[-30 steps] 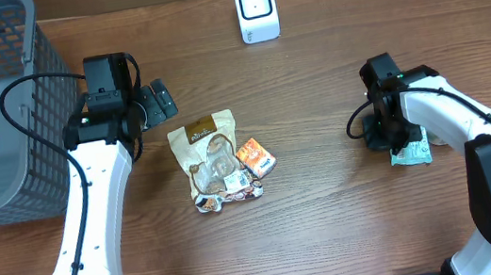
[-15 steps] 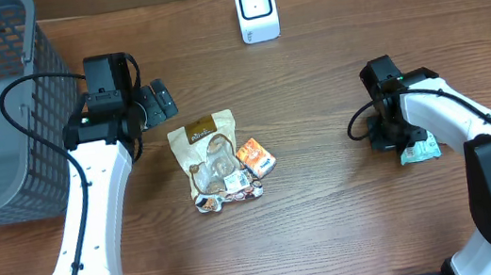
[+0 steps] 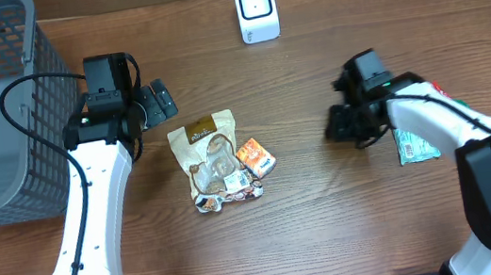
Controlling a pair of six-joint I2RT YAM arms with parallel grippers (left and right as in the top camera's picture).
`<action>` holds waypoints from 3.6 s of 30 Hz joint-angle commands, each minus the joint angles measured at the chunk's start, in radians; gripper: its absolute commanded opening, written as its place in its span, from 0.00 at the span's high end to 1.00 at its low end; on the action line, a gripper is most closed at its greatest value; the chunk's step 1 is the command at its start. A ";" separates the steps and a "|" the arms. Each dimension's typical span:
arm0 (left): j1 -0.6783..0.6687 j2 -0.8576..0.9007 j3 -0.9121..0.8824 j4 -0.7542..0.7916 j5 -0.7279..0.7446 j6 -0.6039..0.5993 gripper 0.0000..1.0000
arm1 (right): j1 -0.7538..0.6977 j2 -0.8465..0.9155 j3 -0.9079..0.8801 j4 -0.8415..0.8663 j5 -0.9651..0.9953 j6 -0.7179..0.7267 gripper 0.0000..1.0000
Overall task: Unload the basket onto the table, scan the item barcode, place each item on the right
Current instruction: 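Move the right gripper left and lower onto the orange pack, then close the right gripper on the small orange pack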
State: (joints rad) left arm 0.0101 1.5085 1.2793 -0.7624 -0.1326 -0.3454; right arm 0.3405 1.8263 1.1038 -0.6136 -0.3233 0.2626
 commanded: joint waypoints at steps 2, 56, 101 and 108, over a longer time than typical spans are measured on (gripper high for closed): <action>0.003 0.008 0.010 0.003 -0.012 -0.006 0.00 | 0.109 -0.002 -0.004 0.098 -0.060 0.003 0.69; 0.003 0.008 0.010 0.003 -0.012 -0.006 0.00 | 0.371 0.098 -0.004 0.303 0.407 0.000 0.64; 0.003 0.008 0.010 0.003 -0.012 -0.006 0.00 | 0.371 -0.116 0.067 0.042 0.426 0.089 0.72; 0.003 0.008 0.010 0.003 -0.012 -0.006 0.00 | 0.371 -0.036 0.064 0.009 0.426 0.090 0.71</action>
State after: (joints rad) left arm 0.0101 1.5085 1.2793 -0.7628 -0.1326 -0.3454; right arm 0.7139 1.7542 1.1576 -0.5983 0.1181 0.3466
